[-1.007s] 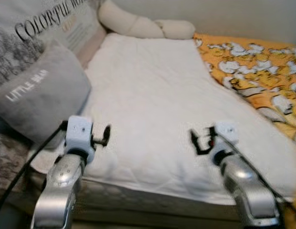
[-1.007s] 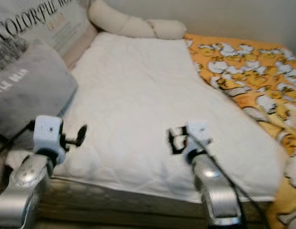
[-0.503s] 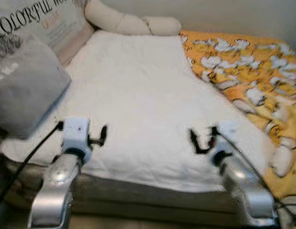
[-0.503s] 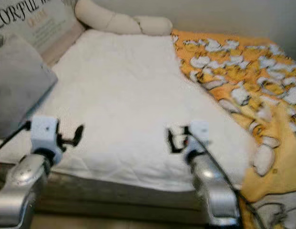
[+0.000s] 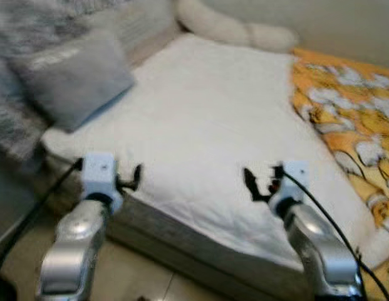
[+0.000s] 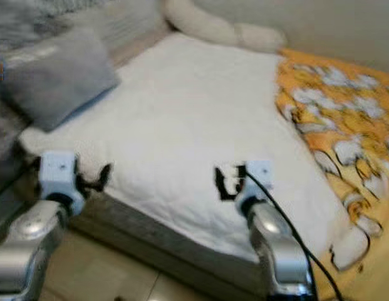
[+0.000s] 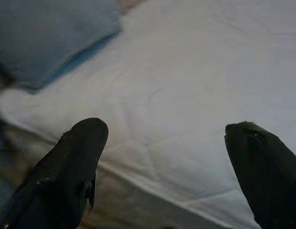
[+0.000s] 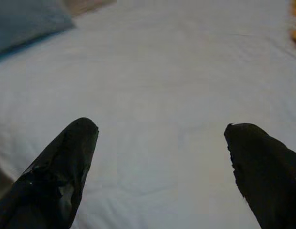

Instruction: Clean up the room

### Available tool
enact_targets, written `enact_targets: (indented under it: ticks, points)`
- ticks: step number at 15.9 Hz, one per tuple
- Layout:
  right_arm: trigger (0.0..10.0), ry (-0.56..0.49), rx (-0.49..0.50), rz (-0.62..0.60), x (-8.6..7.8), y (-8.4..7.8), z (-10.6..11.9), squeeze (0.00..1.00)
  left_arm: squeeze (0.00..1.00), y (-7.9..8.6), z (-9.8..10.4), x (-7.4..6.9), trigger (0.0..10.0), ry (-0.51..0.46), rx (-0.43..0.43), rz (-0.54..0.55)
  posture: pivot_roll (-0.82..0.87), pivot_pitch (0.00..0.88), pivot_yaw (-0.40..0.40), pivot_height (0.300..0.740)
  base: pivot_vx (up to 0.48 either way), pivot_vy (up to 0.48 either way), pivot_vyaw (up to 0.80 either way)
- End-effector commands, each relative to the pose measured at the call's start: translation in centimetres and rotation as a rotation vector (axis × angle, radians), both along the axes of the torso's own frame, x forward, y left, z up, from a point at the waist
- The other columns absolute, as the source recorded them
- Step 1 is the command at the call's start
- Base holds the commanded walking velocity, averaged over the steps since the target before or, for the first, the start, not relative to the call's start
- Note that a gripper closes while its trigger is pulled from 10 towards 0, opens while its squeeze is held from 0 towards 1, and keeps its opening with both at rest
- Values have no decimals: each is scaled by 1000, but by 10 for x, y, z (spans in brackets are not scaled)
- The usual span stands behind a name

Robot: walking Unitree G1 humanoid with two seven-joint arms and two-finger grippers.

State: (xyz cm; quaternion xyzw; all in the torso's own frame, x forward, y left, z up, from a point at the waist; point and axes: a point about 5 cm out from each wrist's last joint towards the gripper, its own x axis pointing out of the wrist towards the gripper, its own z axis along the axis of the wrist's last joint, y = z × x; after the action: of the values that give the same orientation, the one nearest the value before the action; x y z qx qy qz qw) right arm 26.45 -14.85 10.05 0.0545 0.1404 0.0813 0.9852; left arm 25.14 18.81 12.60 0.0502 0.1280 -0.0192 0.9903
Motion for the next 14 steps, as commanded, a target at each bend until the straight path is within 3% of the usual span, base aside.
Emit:
enact_targets:
  ticks: [1,3,4,14]
  points:
    - [10000,1,-13,-39,1,-11,-1,1000,1000,-8,2,3,10000,-10,-10,-31,-71,0,-46,740,0,-424,781]
    - [10000,21,-6,-74,2,-12,-3,996,1000,-7,3,4,10000,-11,-8,-32,-77,0,-43,740,0,-418,391]
    - [10000,21,-16,-71,4,-13,-2,0,1000,-8,1,5,10000,-7,-8,-35,-75,0,-42,740,0,-405,0]
    - [10000,23,-17,-85,7,-12,-2,0,1000,-6,-1,6,10000,1,1,-44,-93,0,-33,740,0,-394,0]
